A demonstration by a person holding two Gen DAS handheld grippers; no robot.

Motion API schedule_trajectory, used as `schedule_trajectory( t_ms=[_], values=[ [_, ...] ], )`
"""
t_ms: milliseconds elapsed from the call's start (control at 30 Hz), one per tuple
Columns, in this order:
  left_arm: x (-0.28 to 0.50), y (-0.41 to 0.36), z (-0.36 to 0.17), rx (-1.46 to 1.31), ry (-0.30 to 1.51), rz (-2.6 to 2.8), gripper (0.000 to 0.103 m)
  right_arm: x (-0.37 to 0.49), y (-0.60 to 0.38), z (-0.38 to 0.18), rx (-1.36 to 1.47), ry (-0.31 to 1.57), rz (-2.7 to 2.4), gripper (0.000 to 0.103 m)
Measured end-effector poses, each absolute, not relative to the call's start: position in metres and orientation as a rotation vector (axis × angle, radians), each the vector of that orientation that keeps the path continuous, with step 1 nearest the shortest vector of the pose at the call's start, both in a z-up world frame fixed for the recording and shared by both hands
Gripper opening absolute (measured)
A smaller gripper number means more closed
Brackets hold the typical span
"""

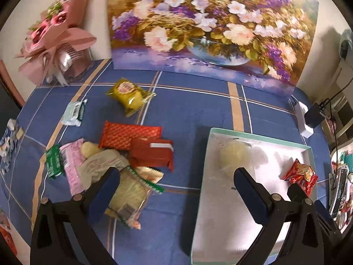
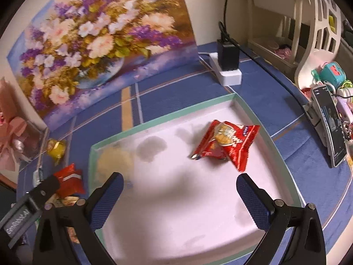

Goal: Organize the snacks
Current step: 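Withdraw both open grippers from the tray back toward the snack pile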

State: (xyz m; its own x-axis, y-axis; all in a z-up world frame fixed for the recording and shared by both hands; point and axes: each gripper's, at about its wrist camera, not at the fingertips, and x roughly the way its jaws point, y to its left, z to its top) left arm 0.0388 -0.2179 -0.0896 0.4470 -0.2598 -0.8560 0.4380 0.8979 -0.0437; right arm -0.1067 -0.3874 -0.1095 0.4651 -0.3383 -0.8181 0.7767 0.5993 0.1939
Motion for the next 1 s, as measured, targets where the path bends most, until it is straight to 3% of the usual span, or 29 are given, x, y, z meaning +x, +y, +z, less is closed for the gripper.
schedule_trajectory(
  t_ms=[1000],
  values=[
    [0.071,-0.049,-0.077,0.107,1.022,-0.025,0.103,-0.067,-0.260,-0.079,0.508,0.817,-0.517,0.102]
  ],
)
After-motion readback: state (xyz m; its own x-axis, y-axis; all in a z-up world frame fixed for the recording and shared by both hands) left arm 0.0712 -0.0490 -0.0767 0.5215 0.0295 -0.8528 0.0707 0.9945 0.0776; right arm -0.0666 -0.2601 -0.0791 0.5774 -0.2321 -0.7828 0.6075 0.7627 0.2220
